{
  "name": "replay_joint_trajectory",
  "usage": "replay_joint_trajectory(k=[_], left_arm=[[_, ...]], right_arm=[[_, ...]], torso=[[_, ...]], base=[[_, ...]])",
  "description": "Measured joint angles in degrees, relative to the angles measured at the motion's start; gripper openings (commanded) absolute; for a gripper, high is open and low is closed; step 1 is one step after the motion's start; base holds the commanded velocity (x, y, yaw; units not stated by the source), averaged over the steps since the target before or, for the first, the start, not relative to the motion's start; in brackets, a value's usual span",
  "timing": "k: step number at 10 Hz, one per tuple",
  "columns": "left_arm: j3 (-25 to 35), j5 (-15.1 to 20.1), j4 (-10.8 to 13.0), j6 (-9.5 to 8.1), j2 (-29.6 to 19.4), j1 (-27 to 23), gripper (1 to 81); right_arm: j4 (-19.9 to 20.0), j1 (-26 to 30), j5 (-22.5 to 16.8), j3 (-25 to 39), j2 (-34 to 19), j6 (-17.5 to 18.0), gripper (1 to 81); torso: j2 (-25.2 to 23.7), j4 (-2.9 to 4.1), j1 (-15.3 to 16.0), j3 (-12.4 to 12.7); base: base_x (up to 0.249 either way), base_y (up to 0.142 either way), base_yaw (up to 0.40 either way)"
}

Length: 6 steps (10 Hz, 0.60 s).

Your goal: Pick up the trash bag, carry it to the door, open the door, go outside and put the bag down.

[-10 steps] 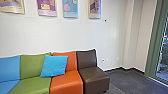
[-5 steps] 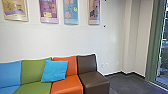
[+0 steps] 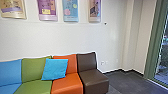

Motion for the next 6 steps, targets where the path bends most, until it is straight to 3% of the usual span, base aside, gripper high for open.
replay_joint_trajectory(k=[2,4,6], left_arm=[[1.3,-3.0,0.0,2.54,-0.6,3.7,1.0],[6.5,-6.3,0.0,4.18,-2.1,7.5,1.0],[11.7,-10.4,0.0,5.84,-3.0,10.4,1.0]], right_arm=[[-0.9,-3.6,2.4,-0.6,0.7,-0.1,81.1],[-2.0,-7.6,5.1,-1.6,2.0,-1.6,81.1],[-2.6,-10.3,6.3,-5.9,6.7,-2.4,81.1]], torso=[[4.0,0.0,-2.7,0.0],[8.1,0.0,-5.3,0.0],[12.0,0.0,-7.9,0.0]], base=[[0.0,0.0,0.0],[0.0,0.0,0.0],[0.0,0.0,0.0]])
